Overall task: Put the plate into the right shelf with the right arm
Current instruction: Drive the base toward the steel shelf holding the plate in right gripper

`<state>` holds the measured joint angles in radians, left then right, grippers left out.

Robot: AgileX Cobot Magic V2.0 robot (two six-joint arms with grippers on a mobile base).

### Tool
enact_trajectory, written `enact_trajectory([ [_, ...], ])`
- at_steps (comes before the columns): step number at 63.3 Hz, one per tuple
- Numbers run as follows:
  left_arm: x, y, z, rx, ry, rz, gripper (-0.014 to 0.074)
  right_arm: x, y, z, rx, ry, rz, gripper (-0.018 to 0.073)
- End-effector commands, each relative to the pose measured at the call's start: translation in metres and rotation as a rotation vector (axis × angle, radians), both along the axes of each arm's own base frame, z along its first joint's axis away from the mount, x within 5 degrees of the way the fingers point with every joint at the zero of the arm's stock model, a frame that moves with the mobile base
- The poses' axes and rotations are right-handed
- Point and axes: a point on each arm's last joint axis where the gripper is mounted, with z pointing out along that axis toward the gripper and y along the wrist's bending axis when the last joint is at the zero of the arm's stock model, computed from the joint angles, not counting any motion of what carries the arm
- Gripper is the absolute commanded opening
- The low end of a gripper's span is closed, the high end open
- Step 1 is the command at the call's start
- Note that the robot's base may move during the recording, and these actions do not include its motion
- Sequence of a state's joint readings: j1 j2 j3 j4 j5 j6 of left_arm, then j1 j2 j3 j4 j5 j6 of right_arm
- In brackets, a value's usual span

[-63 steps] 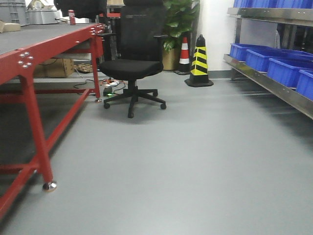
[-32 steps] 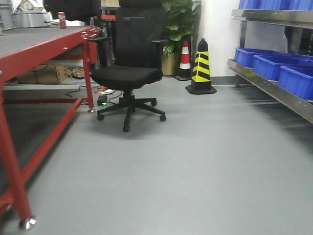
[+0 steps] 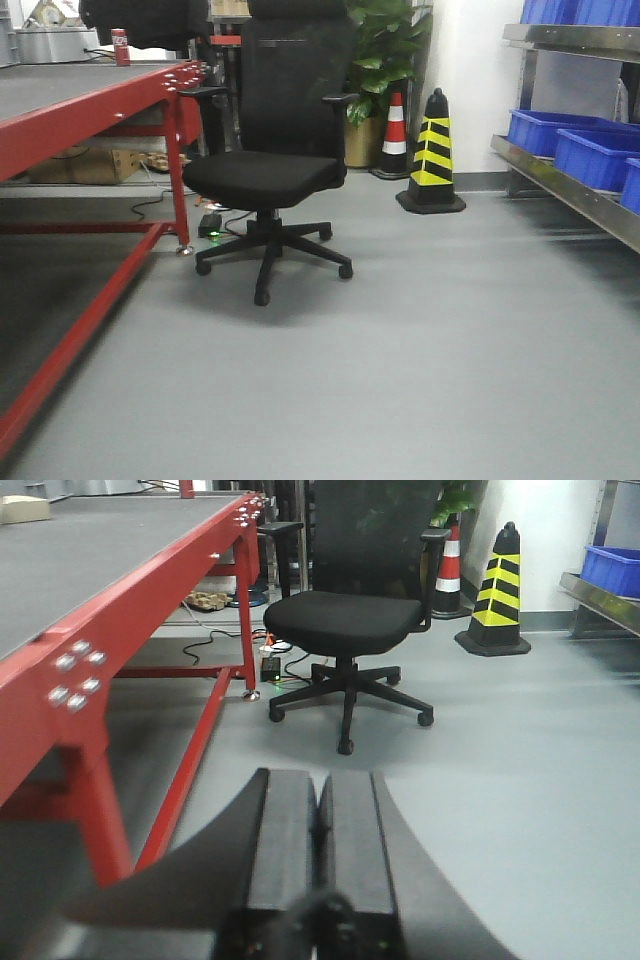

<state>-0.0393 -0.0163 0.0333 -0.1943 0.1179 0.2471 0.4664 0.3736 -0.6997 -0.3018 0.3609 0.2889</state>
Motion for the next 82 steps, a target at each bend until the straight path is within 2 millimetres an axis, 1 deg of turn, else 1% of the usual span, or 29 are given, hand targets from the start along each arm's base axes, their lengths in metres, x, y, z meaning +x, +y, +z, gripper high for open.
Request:
enact_trajectory([
  [1, -0.0004, 0.0011, 0.0057, -0.013, -0.087, 0.01, -0.0047, -0.0031, -0.0001, 0.0159, 0.021, -0.104, 0.008, 0.0028],
  [82, -0.0004, 0.0011, 0.0057, -0.013, -0.087, 0.01, -0.0047, -0.0031, -0.0001, 0.0158, 0.02, -0.103, 0.008, 0.0028],
])
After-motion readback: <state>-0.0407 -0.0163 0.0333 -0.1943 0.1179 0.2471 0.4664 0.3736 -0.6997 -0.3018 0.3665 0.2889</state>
